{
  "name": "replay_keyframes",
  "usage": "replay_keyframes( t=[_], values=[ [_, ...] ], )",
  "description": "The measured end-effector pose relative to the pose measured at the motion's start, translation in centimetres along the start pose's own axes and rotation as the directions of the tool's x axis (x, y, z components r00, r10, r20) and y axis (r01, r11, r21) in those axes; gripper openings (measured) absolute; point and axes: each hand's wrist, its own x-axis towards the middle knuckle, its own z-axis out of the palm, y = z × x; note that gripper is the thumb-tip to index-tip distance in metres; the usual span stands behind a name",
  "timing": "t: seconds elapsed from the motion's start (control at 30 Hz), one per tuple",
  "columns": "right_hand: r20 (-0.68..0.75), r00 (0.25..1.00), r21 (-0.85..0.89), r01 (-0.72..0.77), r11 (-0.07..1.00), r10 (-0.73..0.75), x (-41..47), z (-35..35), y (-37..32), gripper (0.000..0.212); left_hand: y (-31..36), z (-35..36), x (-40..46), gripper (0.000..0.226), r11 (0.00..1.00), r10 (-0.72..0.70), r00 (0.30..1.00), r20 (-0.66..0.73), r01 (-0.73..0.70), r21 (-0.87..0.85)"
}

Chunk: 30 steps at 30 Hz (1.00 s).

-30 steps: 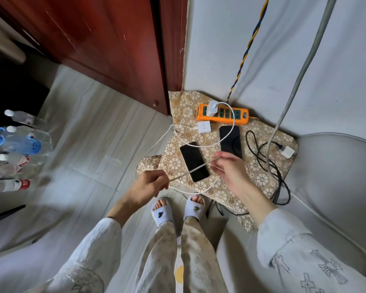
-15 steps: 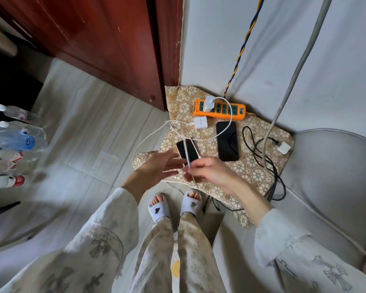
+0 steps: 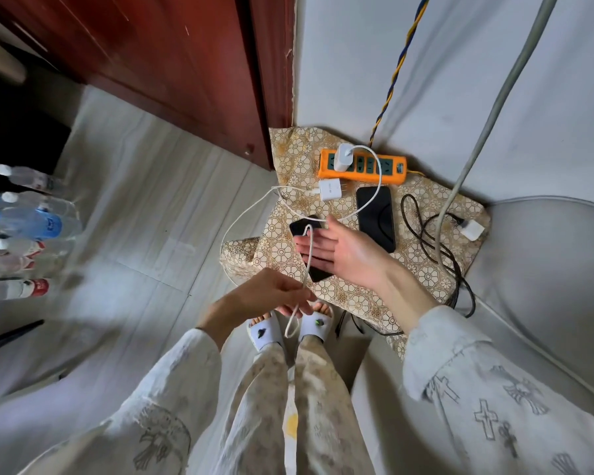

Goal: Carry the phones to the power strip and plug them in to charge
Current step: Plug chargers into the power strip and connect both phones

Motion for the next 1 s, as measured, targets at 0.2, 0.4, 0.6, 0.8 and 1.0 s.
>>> replay_keyframes(
  t=[0.2, 0.4, 0.6, 0.8, 1.0],
  values=[
    [-0.219, 0.976, 0.245, 0.056, 0.968, -0.001, 1.2, -0.8, 0.9, 0.023, -1.5, 0.6, 0.5, 0.014, 0.987, -0.102, 0.988, 0.116, 0.086, 0.136],
    [-0.408, 0.855, -0.352, 0.177, 0.919, -0.321, 1.8, -5.1, 4.5, 0.027, -4.0, 0.9, 3.7, 0.03, 0.962, -0.201, 0.936, -0.288, 0.134, -0.237],
    [-0.418, 0.787, -0.673, 0.067, 0.736, -0.454, 5.5, -7.4, 5.0, 0.025, -4.7, 1.2, 9.9, 0.038, 0.915, -0.3, 0.802, -0.517, 0.087, -0.395],
    [-0.42, 0.827, -0.702, -0.035, 0.711, -0.374, 8.3, -8.6, 5.2, 0.03, -4.4, 2.2, 13.4, 0.039, 0.717, -0.454, 0.78, -0.431, 0.033, -0.697],
    [-0.31, 0.908, -0.529, 0.08, 0.845, -0.28, 8.3, -8.2, 6.5, 0.021, -4.7, 1.8, 14.1, 0.023, 0.9, -0.349, 0.783, -0.515, 0.127, -0.416]
  ],
)
